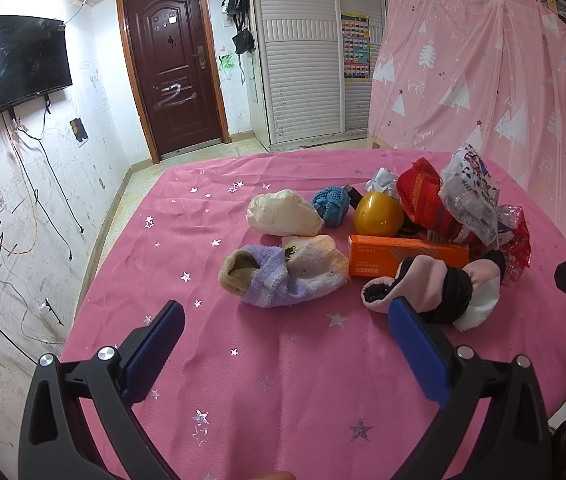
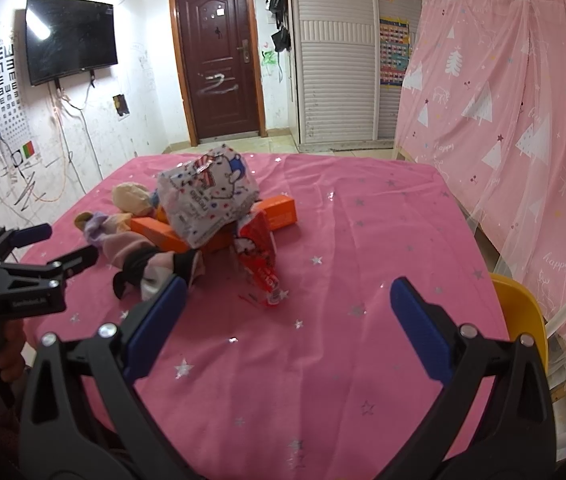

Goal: Collect trash

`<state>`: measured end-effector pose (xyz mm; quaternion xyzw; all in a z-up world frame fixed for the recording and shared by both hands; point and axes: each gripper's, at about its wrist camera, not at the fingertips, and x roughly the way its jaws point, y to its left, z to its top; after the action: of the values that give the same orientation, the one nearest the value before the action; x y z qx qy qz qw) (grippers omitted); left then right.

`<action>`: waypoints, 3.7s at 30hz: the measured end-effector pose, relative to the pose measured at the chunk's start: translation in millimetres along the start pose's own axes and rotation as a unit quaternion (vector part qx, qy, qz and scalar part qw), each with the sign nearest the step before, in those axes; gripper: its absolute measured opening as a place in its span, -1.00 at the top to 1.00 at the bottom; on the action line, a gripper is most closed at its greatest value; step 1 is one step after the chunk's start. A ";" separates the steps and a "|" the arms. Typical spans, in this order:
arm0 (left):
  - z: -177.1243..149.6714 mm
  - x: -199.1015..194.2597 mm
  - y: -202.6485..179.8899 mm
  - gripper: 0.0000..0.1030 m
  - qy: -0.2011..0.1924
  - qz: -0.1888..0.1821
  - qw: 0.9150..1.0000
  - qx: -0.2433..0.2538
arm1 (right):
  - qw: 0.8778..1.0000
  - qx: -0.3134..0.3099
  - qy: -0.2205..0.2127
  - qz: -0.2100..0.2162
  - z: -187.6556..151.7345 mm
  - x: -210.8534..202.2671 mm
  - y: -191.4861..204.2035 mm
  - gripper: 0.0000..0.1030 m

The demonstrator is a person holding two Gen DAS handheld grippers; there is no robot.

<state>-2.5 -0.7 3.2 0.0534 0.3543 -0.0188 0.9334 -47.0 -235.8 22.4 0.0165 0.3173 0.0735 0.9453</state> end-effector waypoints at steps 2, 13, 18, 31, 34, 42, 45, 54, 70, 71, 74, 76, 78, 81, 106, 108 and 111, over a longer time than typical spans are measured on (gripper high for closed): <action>0.1 -0.2 -0.1 -0.85 0.000 0.000 1.000 0.000 | 1.000 0.000 -0.001 0.000 0.0 -0.3 0.2 -0.91; 0.0 -0.3 -0.3 -0.85 0.000 0.000 1.000 0.000 | 1.000 -0.001 0.000 0.000 0.0 0.3 0.4 -0.91; 0.1 -0.8 -0.6 -0.85 -0.001 0.001 1.000 0.000 | 1.000 -0.001 0.000 0.000 0.0 0.3 0.7 -0.91; -0.2 -1.6 -1.6 -0.85 0.000 0.001 1.000 0.001 | 1.000 -0.001 0.000 0.000 -0.1 0.3 1.4 -0.91; -0.2 -1.6 -1.6 -0.85 0.000 0.001 1.000 0.001 | 1.000 -0.002 0.000 -0.001 -0.3 0.6 1.6 -0.91; -0.5 -1.6 -1.5 -0.85 0.000 0.001 1.000 0.001 | 1.000 -0.002 0.000 -0.001 -0.6 0.4 1.8 -0.91; -0.4 -3.2 -2.6 -0.85 -0.001 0.002 1.000 0.002 | 1.000 -0.001 0.000 0.000 -0.1 0.5 1.0 -0.91; 4.5 -2.2 1.7 -0.85 0.001 0.006 1.000 0.002 | 1.000 0.000 0.000 0.000 2.6 -0.8 3.4 -0.91; 47.3 33.2 33.7 -0.84 0.039 0.005 0.999 -0.021 | 1.000 -0.012 0.015 0.003 15.1 19.7 6.7 -0.90; 49.2 36.5 35.7 -0.84 0.044 -0.003 0.999 -0.028 | 1.000 -0.011 0.016 0.004 16.9 21.6 5.5 -0.89; 56.8 46.0 49.1 -0.84 0.057 -0.018 0.997 -0.052 | 0.999 -0.008 0.037 0.019 22.2 32.8 3.2 -0.41; 62.2 54.0 57.7 -0.84 0.069 -0.027 0.995 -0.067 | 0.998 -0.015 0.053 0.025 23.6 40.1 3.6 -0.25; 66.6 61.3 64.6 -0.84 0.078 -0.032 0.993 -0.077 | 0.998 -0.025 0.062 0.023 23.4 45.5 5.4 -0.23; 70.2 68.1 58.7 -0.82 0.086 -0.032 0.993 -0.071 | 0.997 -0.035 0.069 0.025 25.2 50.4 8.6 -0.22; 58.8 -1.7 31.5 0.73 0.034 -0.088 0.995 -0.034 | 0.992 -0.063 0.011 -0.106 27.1 30.4 -31.2 0.64; 64.9 -15.5 22.8 0.73 0.021 -0.094 0.995 -0.024 | 0.992 -0.061 0.008 -0.113 28.2 29.7 -36.3 0.64; 78.0 -33.0 -0.5 0.73 0.002 -0.113 0.994 -0.001 | 0.991 -0.055 0.001 -0.119 32.6 27.4 -41.6 0.64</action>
<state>24.2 -10.1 83.0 0.0125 0.3604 -0.1240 0.9244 -0.4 -272.3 28.8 -0.0737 0.3132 -0.0220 0.9466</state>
